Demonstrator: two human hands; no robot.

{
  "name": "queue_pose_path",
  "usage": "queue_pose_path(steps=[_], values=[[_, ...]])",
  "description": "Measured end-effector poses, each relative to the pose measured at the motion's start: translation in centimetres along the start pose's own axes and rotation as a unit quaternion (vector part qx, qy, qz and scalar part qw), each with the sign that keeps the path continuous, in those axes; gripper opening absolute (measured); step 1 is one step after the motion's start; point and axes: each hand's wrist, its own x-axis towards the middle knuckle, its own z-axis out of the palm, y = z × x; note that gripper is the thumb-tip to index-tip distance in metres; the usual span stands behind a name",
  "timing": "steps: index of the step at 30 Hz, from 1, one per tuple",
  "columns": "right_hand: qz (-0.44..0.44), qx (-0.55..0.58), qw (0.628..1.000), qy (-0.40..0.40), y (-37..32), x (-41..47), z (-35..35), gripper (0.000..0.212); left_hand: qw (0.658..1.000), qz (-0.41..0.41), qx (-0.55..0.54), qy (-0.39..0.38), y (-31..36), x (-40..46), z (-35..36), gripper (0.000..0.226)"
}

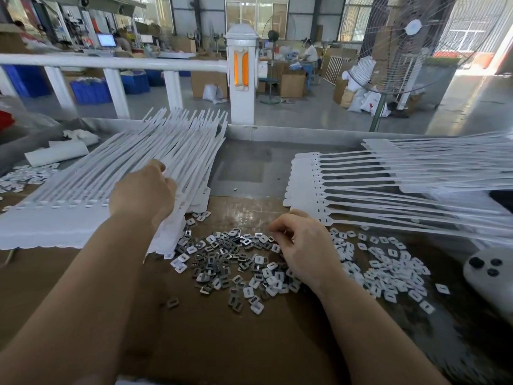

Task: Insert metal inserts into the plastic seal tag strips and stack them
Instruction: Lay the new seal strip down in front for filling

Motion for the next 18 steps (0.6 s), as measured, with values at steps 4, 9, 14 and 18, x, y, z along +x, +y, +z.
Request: queue_pose_path(steps=[4, 9, 14, 18], values=[[0.004, 0.010, 1.000, 0.015, 0.1, 0.1, 0.0, 0.009, 0.998, 0.023, 0.003, 0.058, 0.9, 0.4, -1.5, 0.034], [0.014, 0.036, 0.999, 0.034, 0.2, 0.1, 0.0, 0.011, 0.990, 0.068, -0.018, 0.126, 3.0, -0.7, -2.5, 0.033], [0.066, 0.112, 0.991, 0.013, 0.1, 0.2, -0.2, 0.016, 0.990, 0.098, -0.008, 0.101, 5.6, -3.0, -1.8, 0.032], [0.126, 0.229, 0.963, -0.070, -0.2, 0.3, -0.5, 0.024, 0.991, 0.127, 0.025, 0.032, 7.2, -4.9, 0.7, 0.030]])
